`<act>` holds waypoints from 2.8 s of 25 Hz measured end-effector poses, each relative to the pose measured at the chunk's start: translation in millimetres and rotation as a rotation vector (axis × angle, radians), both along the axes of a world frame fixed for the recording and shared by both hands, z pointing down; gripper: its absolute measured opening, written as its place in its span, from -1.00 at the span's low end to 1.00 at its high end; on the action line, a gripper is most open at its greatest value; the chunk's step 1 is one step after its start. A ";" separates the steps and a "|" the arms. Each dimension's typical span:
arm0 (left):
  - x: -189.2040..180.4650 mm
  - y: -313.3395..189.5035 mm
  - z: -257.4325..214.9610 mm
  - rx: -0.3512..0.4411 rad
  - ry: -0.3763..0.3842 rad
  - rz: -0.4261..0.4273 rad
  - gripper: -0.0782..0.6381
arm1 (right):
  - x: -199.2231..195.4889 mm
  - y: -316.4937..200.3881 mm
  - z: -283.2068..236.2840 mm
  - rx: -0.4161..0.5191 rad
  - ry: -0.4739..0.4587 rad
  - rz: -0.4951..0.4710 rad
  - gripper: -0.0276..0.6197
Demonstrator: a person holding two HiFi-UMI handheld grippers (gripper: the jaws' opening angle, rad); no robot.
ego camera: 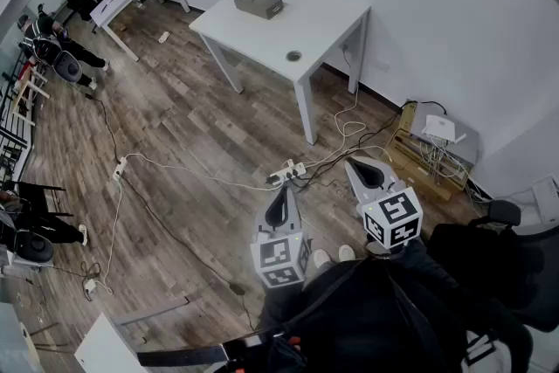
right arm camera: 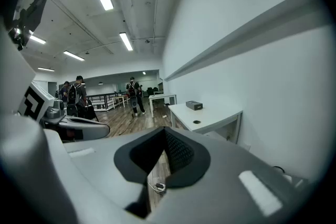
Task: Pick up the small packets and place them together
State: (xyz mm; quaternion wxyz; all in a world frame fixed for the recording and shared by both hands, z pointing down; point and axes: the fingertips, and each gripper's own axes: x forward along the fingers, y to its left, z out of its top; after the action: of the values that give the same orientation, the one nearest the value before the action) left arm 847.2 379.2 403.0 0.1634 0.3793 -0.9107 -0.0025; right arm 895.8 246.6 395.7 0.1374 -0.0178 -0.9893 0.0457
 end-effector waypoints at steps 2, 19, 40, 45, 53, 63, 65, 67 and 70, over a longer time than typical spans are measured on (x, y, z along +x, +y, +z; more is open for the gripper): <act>1.0 2.3 2.7 -0.002 0.004 -0.002 -0.78 | 0.2 1.4 0.4 -0.002 -0.001 -0.001 -0.92; 3.3 7.1 6.7 -0.003 0.020 -0.020 -0.78 | -0.3 3.7 4.2 -0.018 -0.002 -0.009 -0.92; -42.4 4.8 42.1 -0.025 0.066 -0.147 -0.78 | -50.5 -29.8 33.2 -0.022 0.037 -0.057 -0.92; -101.5 -2.4 44.6 -0.010 0.040 -0.132 -0.78 | -112.6 -37.6 31.8 -0.006 0.004 -0.040 -0.92; -224.4 -5.3 22.1 -0.001 0.029 -0.110 -0.78 | -234.0 -37.1 14.1 0.019 -0.004 -0.029 -0.92; -329.6 26.5 26.8 -0.018 0.048 -0.130 -0.78 | -345.6 -14.8 17.2 -0.002 0.005 -0.017 -0.92; -342.2 38.5 31.4 -0.019 0.060 -0.155 -0.78 | -357.6 -6.8 19.3 -0.006 0.010 -0.023 -0.92; -353.4 47.0 34.7 -0.017 0.070 -0.181 -0.78 | -367.3 -1.0 19.1 0.001 0.011 -0.036 -0.92; -369.9 51.1 37.4 -0.013 0.074 -0.210 -0.78 | -382.8 -2.2 21.3 0.005 0.021 -0.041 -0.92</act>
State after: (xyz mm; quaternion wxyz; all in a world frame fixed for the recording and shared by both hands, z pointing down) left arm 477.3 430.3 440.4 0.1982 0.2801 -0.9389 -0.0275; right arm 513.0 244.4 417.0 0.1487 -0.0374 -0.9873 0.0408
